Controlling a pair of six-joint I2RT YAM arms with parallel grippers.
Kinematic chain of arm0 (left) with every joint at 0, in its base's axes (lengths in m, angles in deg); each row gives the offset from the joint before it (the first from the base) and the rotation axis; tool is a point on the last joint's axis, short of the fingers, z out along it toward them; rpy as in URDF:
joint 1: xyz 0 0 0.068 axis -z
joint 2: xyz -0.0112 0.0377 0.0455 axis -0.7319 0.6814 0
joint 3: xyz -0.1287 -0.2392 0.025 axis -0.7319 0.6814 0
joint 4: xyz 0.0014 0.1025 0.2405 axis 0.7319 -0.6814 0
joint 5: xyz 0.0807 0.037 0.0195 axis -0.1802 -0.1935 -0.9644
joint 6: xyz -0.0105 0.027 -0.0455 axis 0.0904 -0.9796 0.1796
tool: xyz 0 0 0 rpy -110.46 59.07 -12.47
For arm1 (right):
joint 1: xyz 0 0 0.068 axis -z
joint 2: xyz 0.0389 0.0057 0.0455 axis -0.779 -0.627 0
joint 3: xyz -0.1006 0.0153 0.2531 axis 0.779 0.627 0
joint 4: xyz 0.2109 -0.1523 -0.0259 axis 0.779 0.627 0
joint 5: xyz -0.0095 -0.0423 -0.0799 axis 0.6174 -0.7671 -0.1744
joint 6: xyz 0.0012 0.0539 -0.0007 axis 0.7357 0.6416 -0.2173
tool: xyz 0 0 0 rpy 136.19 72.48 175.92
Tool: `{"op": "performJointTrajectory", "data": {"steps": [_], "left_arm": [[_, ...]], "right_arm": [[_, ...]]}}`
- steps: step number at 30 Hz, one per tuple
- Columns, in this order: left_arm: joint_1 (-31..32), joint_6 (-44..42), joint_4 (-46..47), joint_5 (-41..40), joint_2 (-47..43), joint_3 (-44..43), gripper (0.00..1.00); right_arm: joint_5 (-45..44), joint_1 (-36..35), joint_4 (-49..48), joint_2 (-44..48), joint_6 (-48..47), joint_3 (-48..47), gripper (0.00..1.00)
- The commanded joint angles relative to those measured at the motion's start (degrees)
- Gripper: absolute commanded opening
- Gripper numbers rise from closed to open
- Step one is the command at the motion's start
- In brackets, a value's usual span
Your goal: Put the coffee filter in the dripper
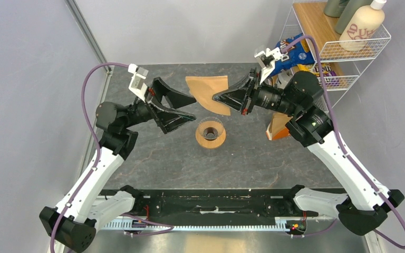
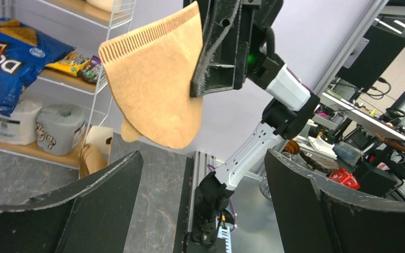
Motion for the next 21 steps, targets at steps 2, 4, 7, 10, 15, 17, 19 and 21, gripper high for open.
{"op": "performJointTrajectory", "data": {"steps": [2,4,7,10,15,17,19,21], "left_arm": [[0.3,10.2,12.0,-4.9,-0.3,3.2,0.93],[0.3,11.7,12.6,-8.0,0.2,3.2,0.92],[0.3,15.8,13.6,-10.1,1.7,1.9,0.90],[0.9,16.9,14.6,-12.0,2.1,1.1,0.85],[0.9,17.4,12.1,-15.3,2.6,1.5,0.79],[0.8,17.3,12.4,-16.2,3.4,0.7,0.75],[0.8,18.0,12.5,-16.6,4.3,-0.7,0.74],[0.9,19.1,12.5,-16.8,5.1,-1.6,0.75]], "right_arm": [[0.0,-0.4,-5.7,-1.3,2.6,-2.6,0.00],[-0.3,-0.4,-5.3,-2.2,2.5,-4.0,0.00],[-0.5,-0.3,-6.9,-3.2,4.3,-4.6,0.00],[-1.3,-0.4,-9.1,-3.3,5.8,-2.5,0.00],[-2.7,-0.4,-8.0,-3.8,5.6,-2.9,0.00],[-2.8,-0.4,-7.3,-4.2,5.3,-3.2,0.00],[-2.8,-0.4,-7.1,-4.2,5.8,-2.6,0.00],[-3.1,-0.4,-8.2,-4.1,6.7,-1.6,0.00]]}}
